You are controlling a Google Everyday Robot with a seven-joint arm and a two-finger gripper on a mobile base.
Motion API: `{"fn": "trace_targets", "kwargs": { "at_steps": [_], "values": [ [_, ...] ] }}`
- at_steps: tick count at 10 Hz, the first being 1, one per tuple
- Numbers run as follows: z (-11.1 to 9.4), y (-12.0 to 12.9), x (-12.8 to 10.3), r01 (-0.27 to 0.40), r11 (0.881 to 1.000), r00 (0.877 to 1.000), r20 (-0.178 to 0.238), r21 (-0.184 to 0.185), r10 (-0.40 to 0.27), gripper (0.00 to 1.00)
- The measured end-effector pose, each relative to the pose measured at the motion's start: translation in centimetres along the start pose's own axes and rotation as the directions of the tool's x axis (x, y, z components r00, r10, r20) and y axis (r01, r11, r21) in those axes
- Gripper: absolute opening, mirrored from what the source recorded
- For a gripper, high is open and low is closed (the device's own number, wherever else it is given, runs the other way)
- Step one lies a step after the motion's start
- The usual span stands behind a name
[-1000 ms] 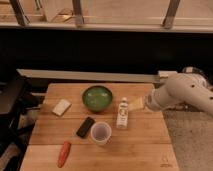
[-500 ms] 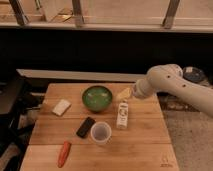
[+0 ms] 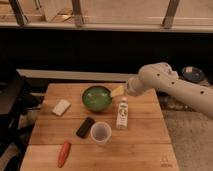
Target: Pick up the ceramic bowl
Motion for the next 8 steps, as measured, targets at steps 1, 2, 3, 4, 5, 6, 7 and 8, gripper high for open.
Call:
{"fn": "trace_targets", "kwargs": {
  "at_steps": [1, 2, 3, 4, 5, 6, 7, 8],
  "values": [
    [0.0, 0.1, 0.0, 0.0, 1.0, 1.0, -0.001, -0.002, 0.0, 0.8],
    [0.0, -0.1, -0.1, -0.003, 1.0, 1.0, 0.001, -0.002, 0.003, 0.8],
    [0.4, 0.0, -0.9, -0.002, 1.0, 1.0, 0.014, -0.007, 0.002, 0.8],
    [1.2, 0.2, -1.9, 0.001, 1.0, 1.0, 0.024, -0.015, -0.001, 0.8],
    [2.1, 0.5, -2.5, 0.006, 1.0, 1.0, 0.024, -0.026, -0.005, 0.8],
    [3.2, 0.7, -2.9, 0.002, 0.999, 1.0, 0.018, -0.035, -0.002, 0.8],
    [4.5, 0.4, -3.3, -0.012, 0.999, 1.0, 0.004, -0.043, 0.013, 0.8],
    [6.0, 0.2, -3.5, -0.031, 0.998, 0.999, -0.014, -0.052, 0.03, 0.8]
  ]
}}
